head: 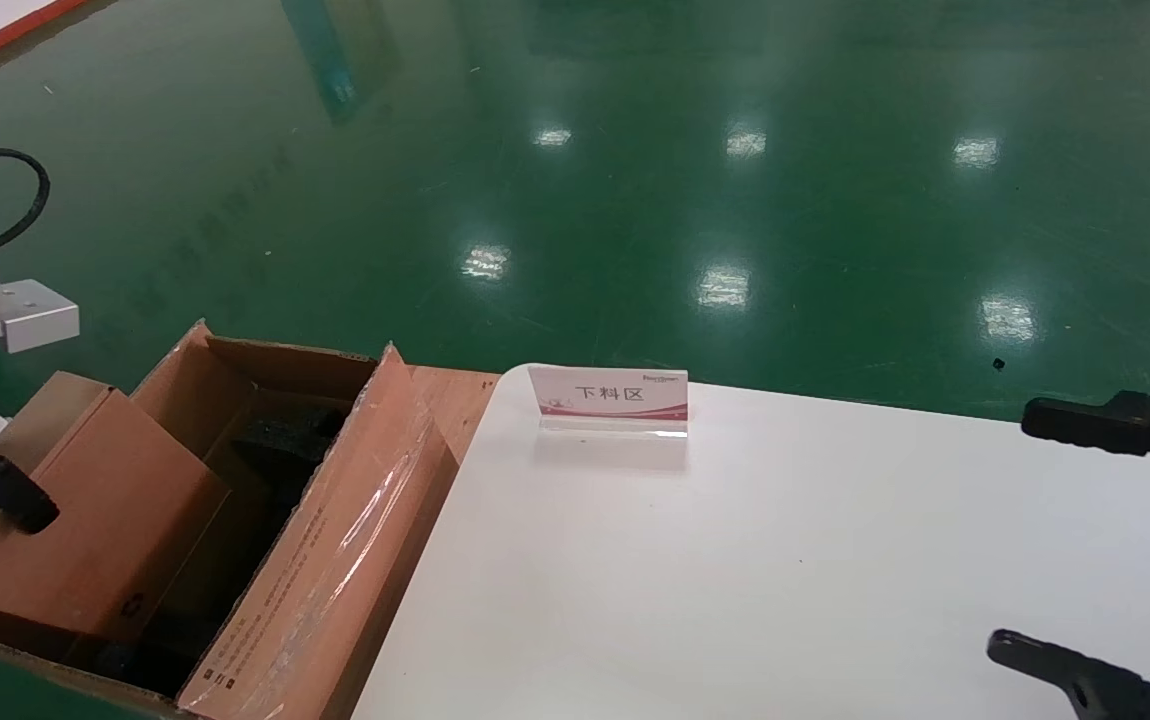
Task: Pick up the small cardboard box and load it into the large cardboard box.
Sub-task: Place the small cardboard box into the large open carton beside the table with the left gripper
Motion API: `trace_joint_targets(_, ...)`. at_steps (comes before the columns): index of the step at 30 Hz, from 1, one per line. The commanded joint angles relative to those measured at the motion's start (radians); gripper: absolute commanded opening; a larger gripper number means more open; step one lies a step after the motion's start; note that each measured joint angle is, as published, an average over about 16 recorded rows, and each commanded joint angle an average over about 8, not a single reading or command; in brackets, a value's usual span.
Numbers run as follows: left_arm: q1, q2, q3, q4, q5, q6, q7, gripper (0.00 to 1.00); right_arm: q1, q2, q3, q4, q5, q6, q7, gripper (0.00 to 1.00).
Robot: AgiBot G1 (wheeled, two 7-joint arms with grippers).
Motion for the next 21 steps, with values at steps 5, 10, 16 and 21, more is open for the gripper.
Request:
trace_joint_targets(5, 0.073, 0.004, -0.006, 0.04, -0.008, -0.053, 0.011, 0.0, 0.0, 0.0, 0.0, 0.0, 0.0, 0.0, 0.0, 1.0)
trace_joint_targets(10, 0.141, 0.024, -0.017, 0.091, -0.024, -0.088, 0.031, 0.0, 0.0, 0.0, -0.001, 0.0, 0.0, 0.0, 0.0, 1.0)
trace_joint_targets(16, 0.21, 0.054, -0.03, 0.163, -0.045, -0.109, 0.063, 0.0, 0.0, 0.0, -0.001, 0.0, 0.001, 0.0, -0.001, 1.0)
trace_joint_targets(21, 0.25, 0.077, -0.036, 0.219, -0.055, -0.111, 0.09, 0.0, 0.0, 0.001, -0.001, 0.0, 0.001, 0.001, -0.001, 1.0)
